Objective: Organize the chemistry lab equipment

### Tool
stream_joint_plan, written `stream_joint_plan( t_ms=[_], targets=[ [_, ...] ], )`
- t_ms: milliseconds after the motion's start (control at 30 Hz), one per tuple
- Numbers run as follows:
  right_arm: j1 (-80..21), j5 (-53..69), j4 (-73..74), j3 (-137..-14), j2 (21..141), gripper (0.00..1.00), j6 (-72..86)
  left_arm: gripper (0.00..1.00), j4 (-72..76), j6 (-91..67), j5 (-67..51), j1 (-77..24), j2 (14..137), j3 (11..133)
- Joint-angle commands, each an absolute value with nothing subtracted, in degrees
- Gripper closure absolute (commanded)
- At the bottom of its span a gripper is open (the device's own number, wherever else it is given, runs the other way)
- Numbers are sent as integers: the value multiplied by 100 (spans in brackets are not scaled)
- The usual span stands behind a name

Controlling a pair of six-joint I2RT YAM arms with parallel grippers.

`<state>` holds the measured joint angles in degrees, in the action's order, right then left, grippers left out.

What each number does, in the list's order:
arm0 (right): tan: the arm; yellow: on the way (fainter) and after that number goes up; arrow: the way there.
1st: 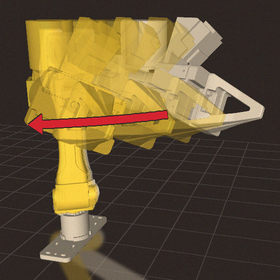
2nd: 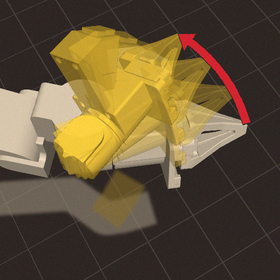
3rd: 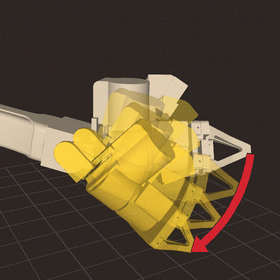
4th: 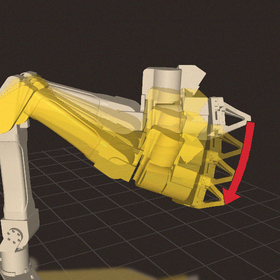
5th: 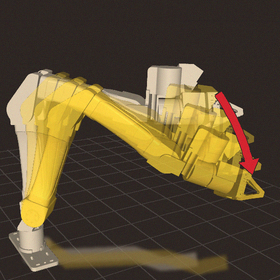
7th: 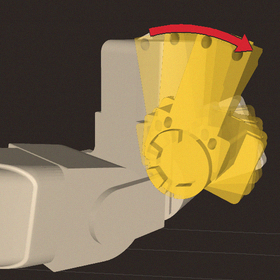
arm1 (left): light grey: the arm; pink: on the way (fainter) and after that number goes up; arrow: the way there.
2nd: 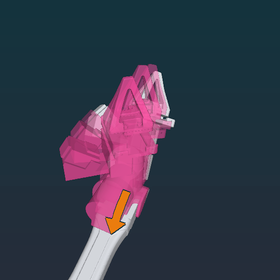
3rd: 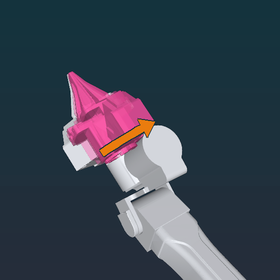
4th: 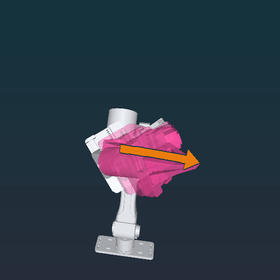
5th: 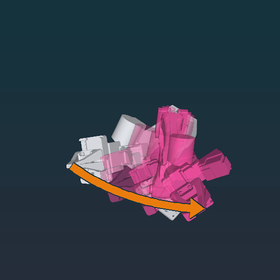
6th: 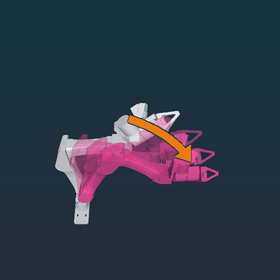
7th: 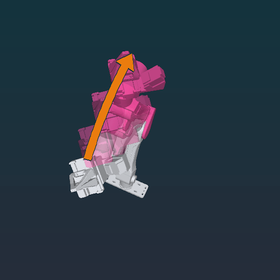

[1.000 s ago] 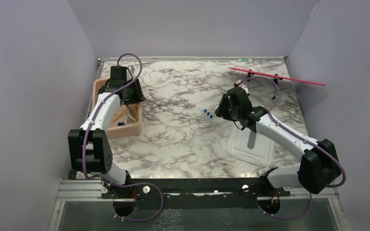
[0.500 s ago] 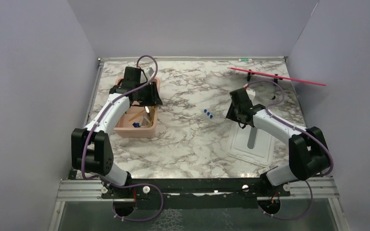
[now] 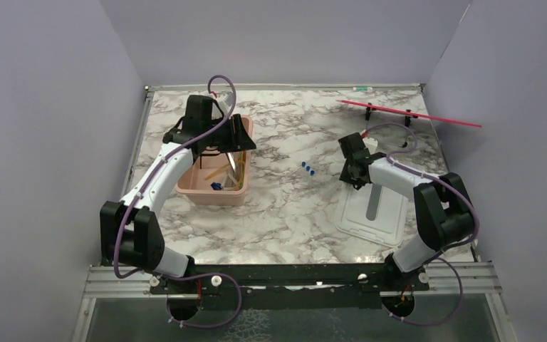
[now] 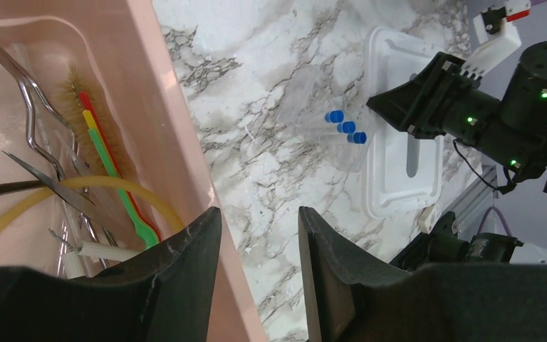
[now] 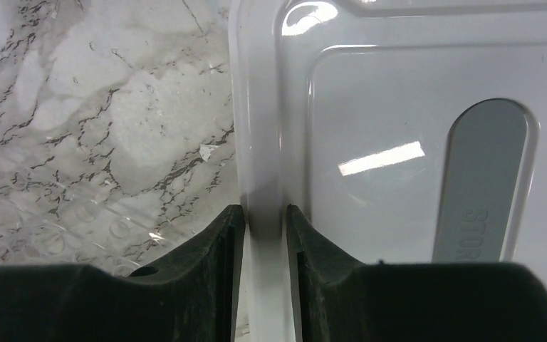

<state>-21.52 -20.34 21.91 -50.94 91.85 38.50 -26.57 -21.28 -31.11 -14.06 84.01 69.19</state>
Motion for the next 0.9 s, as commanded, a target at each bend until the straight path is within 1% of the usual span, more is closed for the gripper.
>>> stream_joint_plan(
  t_ms=[0,100,200,267,400,467,533,633,700,867],
  targets=[
    [-2118,-2075,2229,-5140,9388,70,3819,52,-2426,-2274,-2868,-1441,7913,6987],
    [-2117,-2132,2228,-5159,9439,79,3802,51,-2413,-2351,-2824,-1454,7737,6979],
    [-2123,-2239,2218,-5106,9257,94,3815,50,-2373,-2454,-2736,-1523,7560,6949],
    [-2118,-2336,2242,-5102,9030,98,3822,50,-2290,-2596,-2627,-1604,7459,6908],
    [-2120,-2551,2481,-5192,8525,99,3860,47,-1756,-2987,-2652,-1895,7281,6653],
    [-2118,-2594,2578,-5220,8246,99,3851,40,-1483,-3177,-2596,-2116,7227,6522],
    [-2118,-2573,2649,-5220,7951,99,3850,31,-1233,-3284,-2503,-2374,7216,6415],
    [-2123,-2422,2757,-5207,7540,100,3897,24,-978,-3358,-2344,-2734,7267,6324],
    [-2118,-2292,2842,-5237,7283,99,3950,21,-790,-3417,-2330,-2991,7337,6269],
    [-2118,-1777,2854,-5303,6616,99,3988,20,40,-3719,-2177,-3794,7602,5979]
  ],
)
